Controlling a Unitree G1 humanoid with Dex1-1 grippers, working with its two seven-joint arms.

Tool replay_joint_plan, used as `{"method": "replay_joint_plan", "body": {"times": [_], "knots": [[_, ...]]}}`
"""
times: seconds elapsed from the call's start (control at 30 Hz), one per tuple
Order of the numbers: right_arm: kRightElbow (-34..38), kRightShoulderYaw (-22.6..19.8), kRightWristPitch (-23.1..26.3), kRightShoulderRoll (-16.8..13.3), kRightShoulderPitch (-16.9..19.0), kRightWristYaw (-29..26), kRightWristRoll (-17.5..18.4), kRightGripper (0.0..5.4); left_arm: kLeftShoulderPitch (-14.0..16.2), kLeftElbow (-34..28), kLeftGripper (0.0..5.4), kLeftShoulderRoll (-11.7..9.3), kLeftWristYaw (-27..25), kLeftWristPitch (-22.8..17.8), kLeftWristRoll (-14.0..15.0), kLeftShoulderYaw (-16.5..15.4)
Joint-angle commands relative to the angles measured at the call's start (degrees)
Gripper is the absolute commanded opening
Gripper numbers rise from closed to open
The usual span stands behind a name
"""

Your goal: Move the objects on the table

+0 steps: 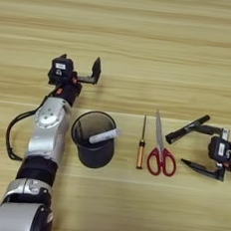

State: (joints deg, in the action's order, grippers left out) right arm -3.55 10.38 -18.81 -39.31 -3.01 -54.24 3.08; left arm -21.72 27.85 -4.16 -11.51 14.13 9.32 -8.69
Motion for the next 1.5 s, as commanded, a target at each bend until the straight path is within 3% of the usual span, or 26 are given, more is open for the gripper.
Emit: {"method": "replay_joint_plan", "body": {"times": [0.03,0.17,0.6,0.8,1.17,1.2,1.5], "knots": [[2.6,-1.5,1.7,1.0,-1.2,-0.6,4.2,4.84,-1.1,0.7,5.40,-0.5,-0.2,0.3,0.0,0.0],[4.5,-2.4,3.5,2.5,-2.1,-0.7,8.5,5.35,-1.2,0.8,5.40,-0.5,-0.2,0.3,0.0,0.0],[12.4,-3.3,13.3,6.4,-3.4,-3.7,22.0,5.38,-1.6,1.6,5.40,-0.3,-0.1,0.6,-0.1,0.1],[14.2,-1.0,16.2,8.6,-3.6,-5.4,23.1,5.38,-1.7,1.8,5.40,-0.2,-0.1,0.7,-0.2,0.2],[14.3,4.1,17.2,11.6,-4.1,-7.5,20.9,5.38,-1.5,1.5,5.40,0.1,0.1,0.8,-0.2,0.4],[14.3,4.3,17.3,11.7,-4.2,-7.5,20.8,5.09,-1.4,1.4,5.40,0.1,0.1,0.7,-0.3,0.5],[14.6,7.2,18.0,13.7,-6.3,-8.2,19.4,4.15,-1.3,1.2,5.40,0.3,0.3,0.8,-0.4,0.8]]}}
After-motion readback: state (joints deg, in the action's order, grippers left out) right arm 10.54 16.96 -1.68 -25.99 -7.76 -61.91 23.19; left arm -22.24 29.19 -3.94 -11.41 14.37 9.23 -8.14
